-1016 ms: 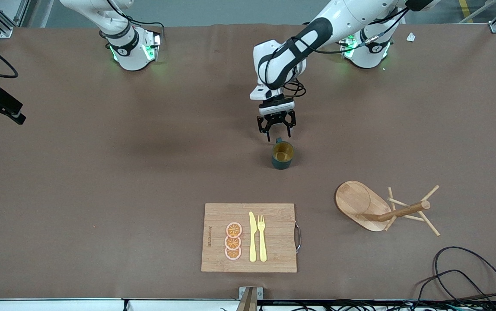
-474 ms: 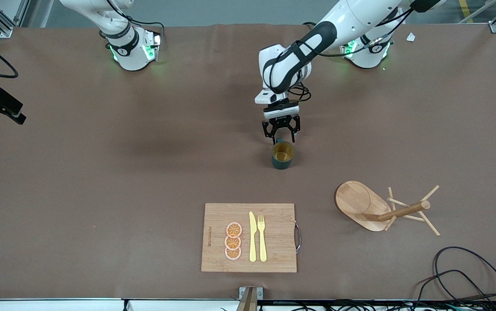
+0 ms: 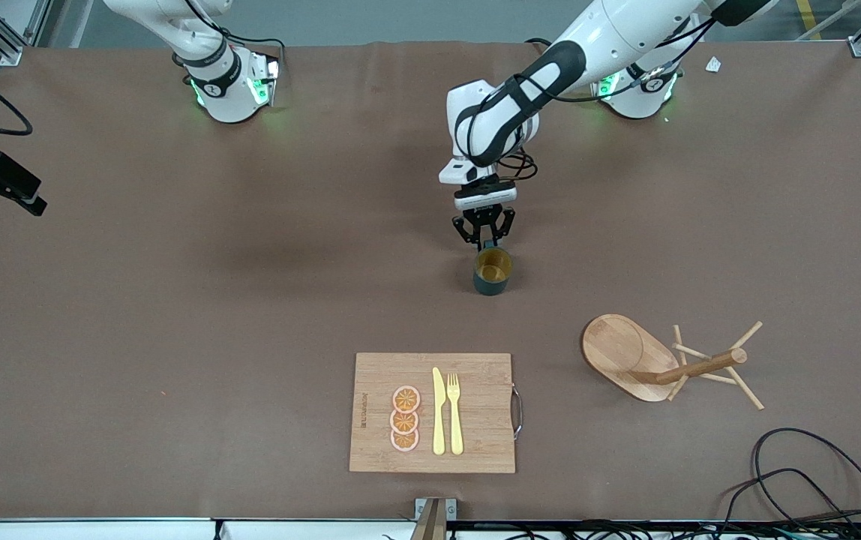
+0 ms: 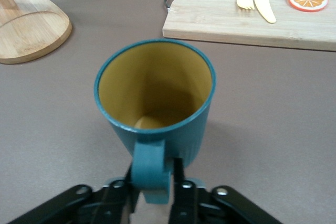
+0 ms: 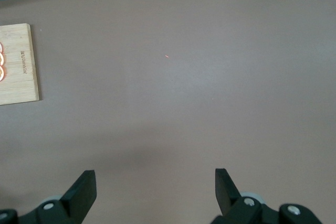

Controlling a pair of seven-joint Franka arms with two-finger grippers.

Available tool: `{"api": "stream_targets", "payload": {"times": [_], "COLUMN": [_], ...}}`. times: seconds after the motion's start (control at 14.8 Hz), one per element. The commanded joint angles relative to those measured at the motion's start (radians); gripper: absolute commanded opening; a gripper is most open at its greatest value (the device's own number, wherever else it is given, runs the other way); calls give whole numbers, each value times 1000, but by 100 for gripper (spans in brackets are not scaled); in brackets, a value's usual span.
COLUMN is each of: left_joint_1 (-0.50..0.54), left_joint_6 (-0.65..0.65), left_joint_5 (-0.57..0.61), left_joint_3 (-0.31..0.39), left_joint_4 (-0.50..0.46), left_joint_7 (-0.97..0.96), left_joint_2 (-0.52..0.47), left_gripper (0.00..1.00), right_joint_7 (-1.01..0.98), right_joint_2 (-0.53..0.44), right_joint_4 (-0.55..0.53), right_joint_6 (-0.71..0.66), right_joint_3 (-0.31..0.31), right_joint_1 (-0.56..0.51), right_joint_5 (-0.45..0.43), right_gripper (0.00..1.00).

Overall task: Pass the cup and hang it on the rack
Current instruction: 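Lift the teal mug with the left gripper toward the wooden rack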

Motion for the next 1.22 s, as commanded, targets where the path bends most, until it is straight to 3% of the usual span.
{"api": "stream_targets", "payload": {"times": [0.0,0.34,1.15], "left_joint_1": [-5,-8,18], "left_joint_6": [2,-4,-18], "left_joint_5": [19,-11,-583], "left_joint_3": [-1,-4,-8], "left_joint_4": [53,136,573], "left_joint_7": [-3,2,181], "left_joint_2": [39,42,4], "left_gripper": [0,0,0], "right_joint_7": [1,0,0], "right_joint_2": [1,1,1], "right_joint_4": [5,4,2], "right_joint_6": [-8,-8,-9], "right_joint_3": [8,8,8], "right_joint_1": [-14,-15,-15], "right_joint_5": [17,17,17], "right_gripper": [100,100,100]}}
